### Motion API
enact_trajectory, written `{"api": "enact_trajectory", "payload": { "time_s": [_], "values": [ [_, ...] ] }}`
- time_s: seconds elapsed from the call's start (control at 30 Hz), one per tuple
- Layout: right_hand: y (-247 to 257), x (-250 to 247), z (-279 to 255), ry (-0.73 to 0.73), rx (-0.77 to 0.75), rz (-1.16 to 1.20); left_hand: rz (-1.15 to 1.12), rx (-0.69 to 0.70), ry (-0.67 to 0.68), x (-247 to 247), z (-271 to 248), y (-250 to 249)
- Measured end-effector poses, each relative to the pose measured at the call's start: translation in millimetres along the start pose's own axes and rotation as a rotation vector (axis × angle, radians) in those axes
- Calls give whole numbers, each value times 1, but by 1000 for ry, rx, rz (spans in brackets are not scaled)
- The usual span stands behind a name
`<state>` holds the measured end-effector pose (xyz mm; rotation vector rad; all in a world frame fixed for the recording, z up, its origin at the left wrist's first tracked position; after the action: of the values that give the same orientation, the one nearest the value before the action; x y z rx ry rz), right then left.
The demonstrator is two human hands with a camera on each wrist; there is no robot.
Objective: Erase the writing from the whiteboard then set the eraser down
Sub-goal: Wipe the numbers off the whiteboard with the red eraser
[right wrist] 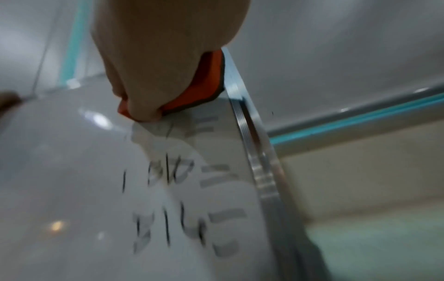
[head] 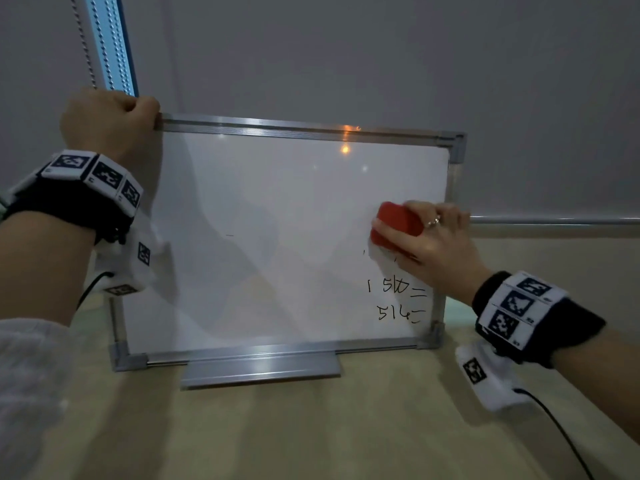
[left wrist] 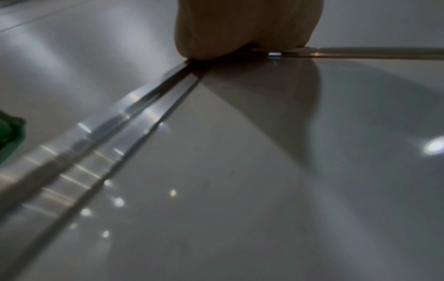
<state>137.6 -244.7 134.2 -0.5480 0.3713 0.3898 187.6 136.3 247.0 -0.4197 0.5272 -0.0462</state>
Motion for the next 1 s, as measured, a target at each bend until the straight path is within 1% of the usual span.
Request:
{"api": "enact_trajectory", "payload": {
  "time_s": [0.03, 0.07, 0.13, 0.17, 0.2, 0.23, 0.27, 0.33, 0.37, 0.43, 0.47, 0.5, 0.53, 0.6, 0.67, 0.7, 0.77, 0.83, 0.87, 0.93, 1.0],
  "values": [
    [11, 8, -14, 7, -65, 18, -1, 10, 9, -1, 0, 0],
    [27, 17, -32, 48, -176, 39, -1, 12, 6, -2, 0, -1],
    [57, 32, -70, 218, -416, 32, 7, 16, -3, -6, -2, -3],
    [60, 33, -76, 291, -466, 13, 18, 25, -5, -7, -3, -5],
    [57, 28, -70, 312, -460, 32, 25, 33, -6, -8, -4, -7],
    [49, 18, -52, 270, -393, 88, 25, 33, -5, -10, -5, -8],
    [38, 3, -26, 188, -270, 173, 21, 24, -2, -11, -5, -8],
    [12, -37, 35, -13, -12, 410, 14, 14, 14, -12, -6, -8],
    [1, -55, 65, -95, 84, 551, 17, 13, 26, -11, -6, -8],
    [-11, -76, 111, -196, 215, 783, 18, 14, 33, -12, -7, -9],
    [-12, -78, 127, -220, 254, 831, 12, 15, 29, -14, -8, -9],
    [-11, -74, 138, -219, 287, 849, 5, 10, 30, -18, -10, -9],
    [-5, -66, 144, -185, 317, 854, 5, 8, 36, -20, -12, -9],
    [8, -46, 141, -72, 352, 821, 28, 26, 16, -28, -15, -12],
    [15, -31, 133, 40, 376, 723, 95, 25, -10, -36, -18, -16],
    [15, -28, 131, 62, 390, 686, 148, 21, -16, -38, -19, -16],
    [12, -32, 133, 53, 415, 692, 259, 43, -33, -42, -21, -21],
    [11, -38, 135, 53, 424, 716, 282, 141, -33, -48, -28, -41],
    [12, -39, 135, 69, 421, 708, 236, 220, -4, -46, -32, -57],
    [13, -43, 133, 78, 399, 708, 84, 401, 123, -36, -43, -103],
    [12, -46, 128, 30, 381, 781, -1, 544, 259, -20, -58, -147]
  ]
}}
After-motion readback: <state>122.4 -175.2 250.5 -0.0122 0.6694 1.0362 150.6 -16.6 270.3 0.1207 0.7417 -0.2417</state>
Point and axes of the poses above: each hand's wrist, its own z-axis towards the middle knuckle, its own x-axis out of the palm, y = z × x, the point moved 6 cm from there along z, towards the middle knuckle, and after that the axes turned 11 degrees about z, right-handed, at the moved point
